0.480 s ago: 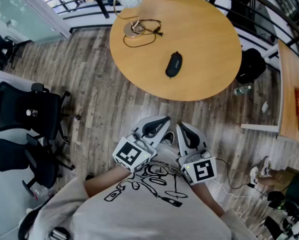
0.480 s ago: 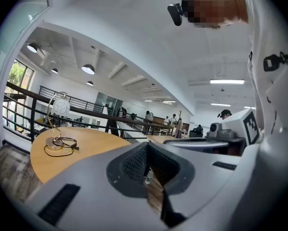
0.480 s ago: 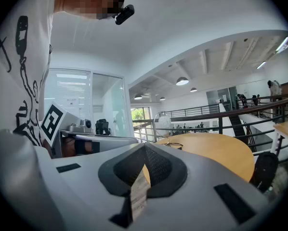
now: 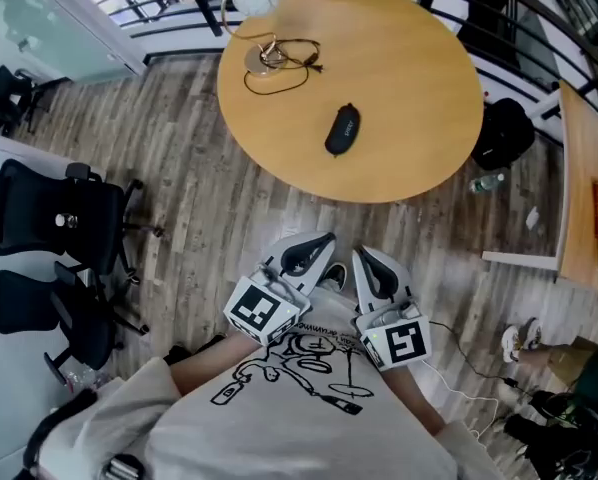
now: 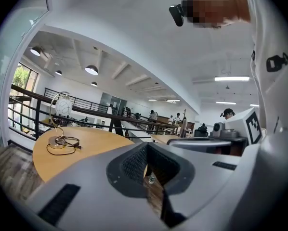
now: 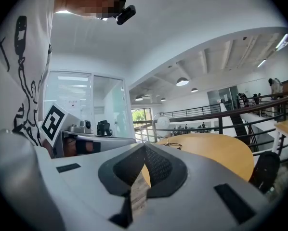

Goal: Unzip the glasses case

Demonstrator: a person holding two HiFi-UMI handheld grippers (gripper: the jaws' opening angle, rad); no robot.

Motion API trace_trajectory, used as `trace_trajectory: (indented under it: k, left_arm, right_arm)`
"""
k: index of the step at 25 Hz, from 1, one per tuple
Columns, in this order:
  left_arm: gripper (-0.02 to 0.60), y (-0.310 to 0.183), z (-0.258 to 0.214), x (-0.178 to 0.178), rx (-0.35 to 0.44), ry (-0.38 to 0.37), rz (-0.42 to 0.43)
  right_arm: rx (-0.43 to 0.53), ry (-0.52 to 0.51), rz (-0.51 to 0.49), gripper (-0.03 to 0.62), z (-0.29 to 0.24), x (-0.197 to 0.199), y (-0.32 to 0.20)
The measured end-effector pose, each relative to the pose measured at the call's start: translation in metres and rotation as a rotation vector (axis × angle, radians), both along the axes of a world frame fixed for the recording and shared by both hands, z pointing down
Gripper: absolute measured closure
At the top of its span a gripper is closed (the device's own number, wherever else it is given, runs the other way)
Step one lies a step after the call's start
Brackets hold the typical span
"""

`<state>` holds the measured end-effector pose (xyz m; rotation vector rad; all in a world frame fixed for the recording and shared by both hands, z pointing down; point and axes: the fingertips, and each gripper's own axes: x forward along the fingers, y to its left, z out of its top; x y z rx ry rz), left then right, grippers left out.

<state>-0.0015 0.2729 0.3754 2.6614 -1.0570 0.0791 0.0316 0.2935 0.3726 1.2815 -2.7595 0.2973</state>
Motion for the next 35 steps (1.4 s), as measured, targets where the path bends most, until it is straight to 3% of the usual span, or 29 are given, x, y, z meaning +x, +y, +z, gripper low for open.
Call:
trace_trajectory:
  k: [9,17,35]
  left_arm:
    - [0.574,0.004,0.012,0.029,-0.035,-0.028,-0.007]
    - [0.574,-0.024,0.029,0.020,-0.074,-0.051,-0.018]
    - [0.574,-0.218,0.019,-0.056,-0.070,0.028,0.041]
  right_arm:
    - [-0.009,-0.037,-0.021,0.571,0.005,0.023,0.004]
    - [-0.061,-0.049,-0.034,0.571,0.024,0.014,-0.024]
    - [-0.030,0.065,0.019,0.571,0.007,-0.061,-0.215]
